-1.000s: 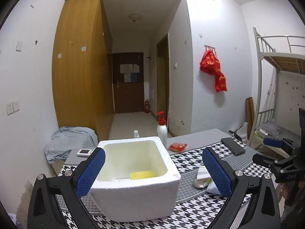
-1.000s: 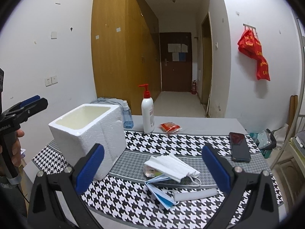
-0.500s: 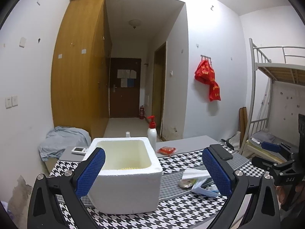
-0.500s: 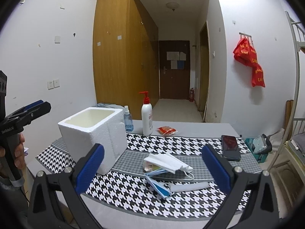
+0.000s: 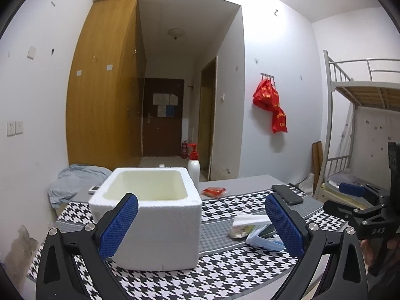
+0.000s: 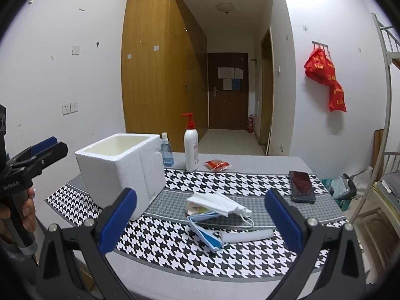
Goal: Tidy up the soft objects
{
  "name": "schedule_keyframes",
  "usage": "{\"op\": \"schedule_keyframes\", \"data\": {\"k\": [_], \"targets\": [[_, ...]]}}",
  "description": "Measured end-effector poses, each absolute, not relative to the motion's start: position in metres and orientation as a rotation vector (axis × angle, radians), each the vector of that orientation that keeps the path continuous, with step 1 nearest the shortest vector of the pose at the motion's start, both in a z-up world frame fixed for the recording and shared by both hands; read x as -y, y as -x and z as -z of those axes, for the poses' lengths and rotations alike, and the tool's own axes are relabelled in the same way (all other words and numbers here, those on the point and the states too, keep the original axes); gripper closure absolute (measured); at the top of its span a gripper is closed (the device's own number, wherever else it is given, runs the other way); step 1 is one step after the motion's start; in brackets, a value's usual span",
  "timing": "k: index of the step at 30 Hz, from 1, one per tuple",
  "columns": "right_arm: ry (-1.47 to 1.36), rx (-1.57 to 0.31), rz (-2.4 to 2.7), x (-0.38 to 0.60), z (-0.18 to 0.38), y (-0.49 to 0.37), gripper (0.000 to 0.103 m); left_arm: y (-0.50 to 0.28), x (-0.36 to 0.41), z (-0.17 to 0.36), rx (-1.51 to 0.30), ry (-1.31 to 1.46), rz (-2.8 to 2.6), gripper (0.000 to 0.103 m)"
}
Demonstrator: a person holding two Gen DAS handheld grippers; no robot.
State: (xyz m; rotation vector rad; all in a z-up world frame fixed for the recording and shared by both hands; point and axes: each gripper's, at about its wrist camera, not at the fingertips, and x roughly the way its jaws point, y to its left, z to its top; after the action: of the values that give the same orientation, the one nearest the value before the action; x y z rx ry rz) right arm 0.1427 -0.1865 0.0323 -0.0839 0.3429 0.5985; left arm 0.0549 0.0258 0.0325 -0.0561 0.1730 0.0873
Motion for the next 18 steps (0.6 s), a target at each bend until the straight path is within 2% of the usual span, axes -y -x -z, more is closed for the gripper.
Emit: {"op": "schedule_keyframes", "data": {"k": [9,18], "targets": [[0.082,-0.358,-0.576,0.188,-0.024,-0.140,0.000,-0.063,-0.015,-0.013,-0.227,0.071,-0.041,0.001],[0.088,-0.358,-0.535,0.182,-0.028,-0.139,0.000,-0.070,-0.022,-0.016,-0.251,0.090,0.002,0.001]]}}
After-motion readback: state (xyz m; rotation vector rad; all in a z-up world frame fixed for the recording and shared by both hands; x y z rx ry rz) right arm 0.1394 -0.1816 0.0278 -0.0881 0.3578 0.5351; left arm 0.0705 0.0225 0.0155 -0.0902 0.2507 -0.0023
